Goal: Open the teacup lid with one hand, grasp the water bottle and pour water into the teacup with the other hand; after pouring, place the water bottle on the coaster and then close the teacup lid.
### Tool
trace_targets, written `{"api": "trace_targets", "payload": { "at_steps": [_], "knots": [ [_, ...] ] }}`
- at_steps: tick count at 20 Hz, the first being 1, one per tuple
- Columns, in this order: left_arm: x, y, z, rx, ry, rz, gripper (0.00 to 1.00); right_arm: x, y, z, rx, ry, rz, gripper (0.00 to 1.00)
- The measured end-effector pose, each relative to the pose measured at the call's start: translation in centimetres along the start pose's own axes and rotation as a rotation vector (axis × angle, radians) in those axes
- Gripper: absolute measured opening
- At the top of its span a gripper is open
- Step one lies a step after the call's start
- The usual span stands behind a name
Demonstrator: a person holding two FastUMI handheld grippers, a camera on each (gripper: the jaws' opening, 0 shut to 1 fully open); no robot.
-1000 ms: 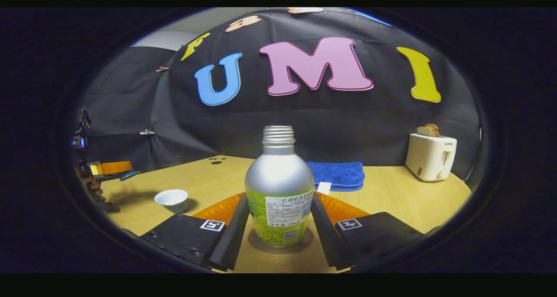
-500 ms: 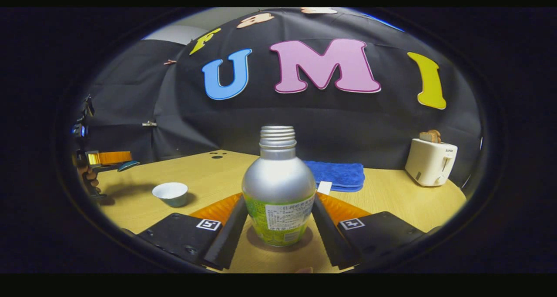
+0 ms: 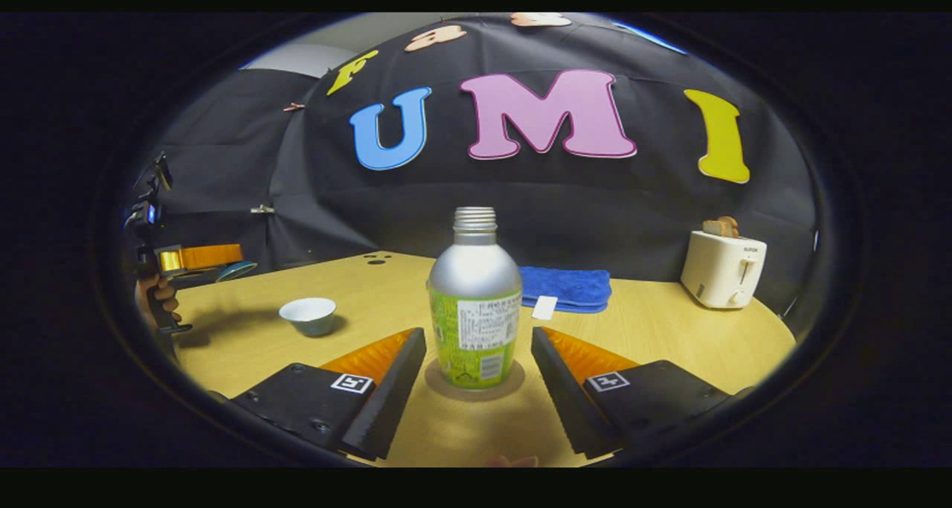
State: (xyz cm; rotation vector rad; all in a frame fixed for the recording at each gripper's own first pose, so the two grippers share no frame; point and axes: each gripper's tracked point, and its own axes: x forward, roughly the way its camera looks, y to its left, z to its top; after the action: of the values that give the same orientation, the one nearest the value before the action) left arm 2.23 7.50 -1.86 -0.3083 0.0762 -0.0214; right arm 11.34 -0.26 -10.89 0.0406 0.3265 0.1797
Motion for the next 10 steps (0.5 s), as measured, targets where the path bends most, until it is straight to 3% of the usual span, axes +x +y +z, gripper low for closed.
{"api": "trace_targets", "payload": {
  "at_steps": [5, 8, 10],
  "knots": [
    [2.6, -1.9, -2.2, 0.069, 0.045, -0.012, 0.3, -4.9, 0.2, -0.2, 0.041, 0.023, -0.027, 0.88],
    [5.8, -2.8, -2.4, 0.096, 0.083, -0.019, 0.31, -7.5, 0.0, 1.6, 0.073, -0.053, -0.065, 0.88],
    [7.0, -2.1, -3.2, 0.145, 0.114, 0.017, 0.31, -9.1, -0.8, 2.4, 0.097, -0.09, -0.097, 0.88]
  ]
}}
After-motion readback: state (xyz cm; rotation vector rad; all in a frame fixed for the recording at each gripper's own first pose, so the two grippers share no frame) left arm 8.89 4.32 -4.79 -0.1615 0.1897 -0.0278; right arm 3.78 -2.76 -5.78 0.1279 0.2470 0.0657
